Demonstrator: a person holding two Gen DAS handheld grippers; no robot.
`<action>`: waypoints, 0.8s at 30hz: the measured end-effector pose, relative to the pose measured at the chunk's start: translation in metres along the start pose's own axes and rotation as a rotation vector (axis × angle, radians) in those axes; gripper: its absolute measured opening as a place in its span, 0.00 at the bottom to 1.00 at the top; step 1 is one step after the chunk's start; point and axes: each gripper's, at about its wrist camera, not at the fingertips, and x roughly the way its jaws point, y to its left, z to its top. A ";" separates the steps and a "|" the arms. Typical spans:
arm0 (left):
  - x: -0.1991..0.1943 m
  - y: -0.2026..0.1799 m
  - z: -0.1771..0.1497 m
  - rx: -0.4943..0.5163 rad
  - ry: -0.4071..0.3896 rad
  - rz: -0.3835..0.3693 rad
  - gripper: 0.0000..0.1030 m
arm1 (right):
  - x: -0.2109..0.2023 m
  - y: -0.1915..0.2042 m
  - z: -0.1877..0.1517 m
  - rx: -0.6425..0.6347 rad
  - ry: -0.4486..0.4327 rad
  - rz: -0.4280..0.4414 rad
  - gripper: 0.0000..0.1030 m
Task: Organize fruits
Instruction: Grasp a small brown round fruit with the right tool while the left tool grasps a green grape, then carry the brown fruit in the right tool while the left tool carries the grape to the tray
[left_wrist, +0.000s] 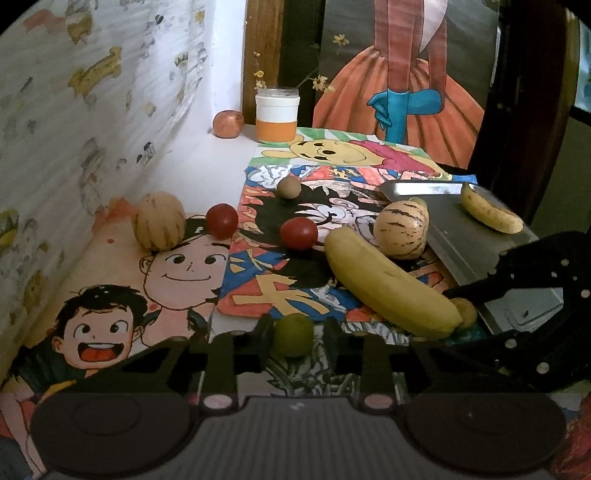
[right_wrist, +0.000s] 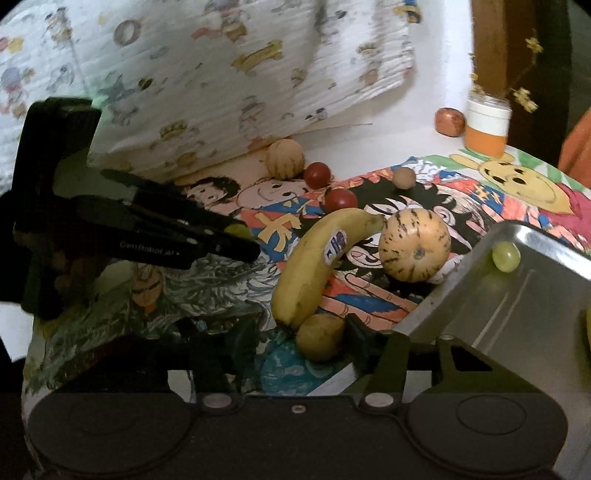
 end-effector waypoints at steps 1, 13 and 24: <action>-0.001 0.001 -0.001 -0.012 -0.003 -0.001 0.28 | -0.001 0.001 -0.002 0.007 -0.008 -0.007 0.53; -0.006 -0.004 -0.004 -0.075 -0.003 0.016 0.25 | -0.002 0.025 -0.008 0.059 -0.039 -0.184 0.39; -0.020 -0.009 -0.013 -0.153 0.012 0.010 0.24 | -0.005 0.040 -0.015 0.123 -0.059 -0.272 0.31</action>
